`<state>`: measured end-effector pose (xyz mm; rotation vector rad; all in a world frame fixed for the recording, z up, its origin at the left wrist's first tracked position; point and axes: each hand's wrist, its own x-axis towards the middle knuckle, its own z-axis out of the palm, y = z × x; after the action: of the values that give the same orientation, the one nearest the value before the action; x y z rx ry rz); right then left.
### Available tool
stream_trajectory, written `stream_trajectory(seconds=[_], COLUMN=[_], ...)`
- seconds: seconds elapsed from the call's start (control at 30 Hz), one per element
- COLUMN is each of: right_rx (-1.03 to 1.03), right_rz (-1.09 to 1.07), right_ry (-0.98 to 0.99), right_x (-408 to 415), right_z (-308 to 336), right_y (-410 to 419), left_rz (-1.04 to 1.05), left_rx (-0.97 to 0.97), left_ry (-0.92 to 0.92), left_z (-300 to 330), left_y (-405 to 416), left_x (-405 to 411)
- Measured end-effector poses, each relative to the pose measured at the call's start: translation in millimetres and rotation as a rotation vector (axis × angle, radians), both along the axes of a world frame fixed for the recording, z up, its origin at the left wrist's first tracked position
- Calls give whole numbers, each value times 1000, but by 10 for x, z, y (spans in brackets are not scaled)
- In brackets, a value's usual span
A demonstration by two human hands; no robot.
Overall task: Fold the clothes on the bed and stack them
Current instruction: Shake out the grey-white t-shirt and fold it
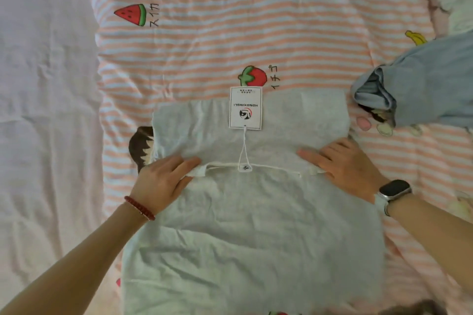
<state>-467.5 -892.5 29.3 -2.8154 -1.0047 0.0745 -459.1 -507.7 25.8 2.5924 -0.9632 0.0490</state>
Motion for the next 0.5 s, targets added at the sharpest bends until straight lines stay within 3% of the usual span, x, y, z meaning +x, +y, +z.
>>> stream_trajectory(seconds=[0.1,0.2,0.33,0.4,0.5], right_rx=[-52,-170,-237,-162,-44], right_rz=[-28,-31,-71,-76,-143], right_ry=[23,81,187,147,5], right_x=[-342,-558,-663,-633,-481], right_z=[9,16,65,98,117], right_y=[-34,-33,9,37,214], left_rz=[-50,-79,-22,23,129], left_rx=[66,270,634,540,281], left_ry=[61,167,536,509,180], left_z=[8,-19,25,84,140], left_y=[39,36,-122,-199,-349], left_x=[-334,-660,-806,-736,-519])
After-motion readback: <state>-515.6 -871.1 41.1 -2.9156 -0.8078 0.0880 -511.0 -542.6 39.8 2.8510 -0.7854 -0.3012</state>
